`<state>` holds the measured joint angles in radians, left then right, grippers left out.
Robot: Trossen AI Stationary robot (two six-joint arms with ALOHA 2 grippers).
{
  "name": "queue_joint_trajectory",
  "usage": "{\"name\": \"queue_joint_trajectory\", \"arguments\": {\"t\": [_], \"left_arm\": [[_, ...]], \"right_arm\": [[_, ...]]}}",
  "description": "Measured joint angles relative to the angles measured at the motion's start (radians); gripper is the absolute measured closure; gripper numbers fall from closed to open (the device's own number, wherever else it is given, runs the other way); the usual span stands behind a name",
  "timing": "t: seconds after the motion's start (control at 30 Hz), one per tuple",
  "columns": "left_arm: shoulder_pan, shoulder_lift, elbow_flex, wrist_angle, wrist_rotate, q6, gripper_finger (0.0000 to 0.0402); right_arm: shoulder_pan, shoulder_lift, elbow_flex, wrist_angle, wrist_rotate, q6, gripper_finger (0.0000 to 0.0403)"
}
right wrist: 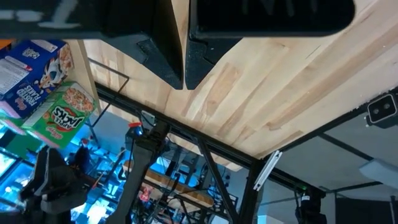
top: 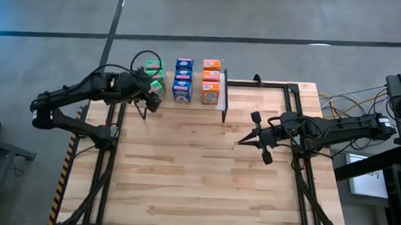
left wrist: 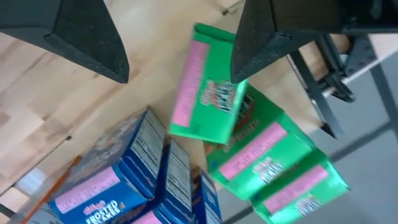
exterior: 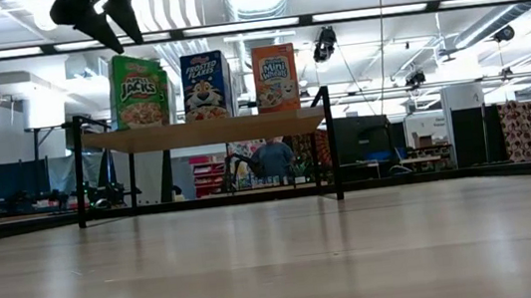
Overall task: Stack cereal on shelf
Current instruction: Put the green cereal box on the shelf aligned with the other green cereal boxes
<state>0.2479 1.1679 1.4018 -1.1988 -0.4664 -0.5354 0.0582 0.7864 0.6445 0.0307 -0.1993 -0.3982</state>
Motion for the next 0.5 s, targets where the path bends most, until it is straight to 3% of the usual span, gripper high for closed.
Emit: {"name": "queue_joint_trajectory", "arguments": {"t": [0.5], "left_arm": [[0.004,-0.002,-0.003,-0.032,-0.032,0.038,0.0130]], "right_arm": [[0.000,0.000,0.002,-0.018,0.000,0.045,0.0394]]}}
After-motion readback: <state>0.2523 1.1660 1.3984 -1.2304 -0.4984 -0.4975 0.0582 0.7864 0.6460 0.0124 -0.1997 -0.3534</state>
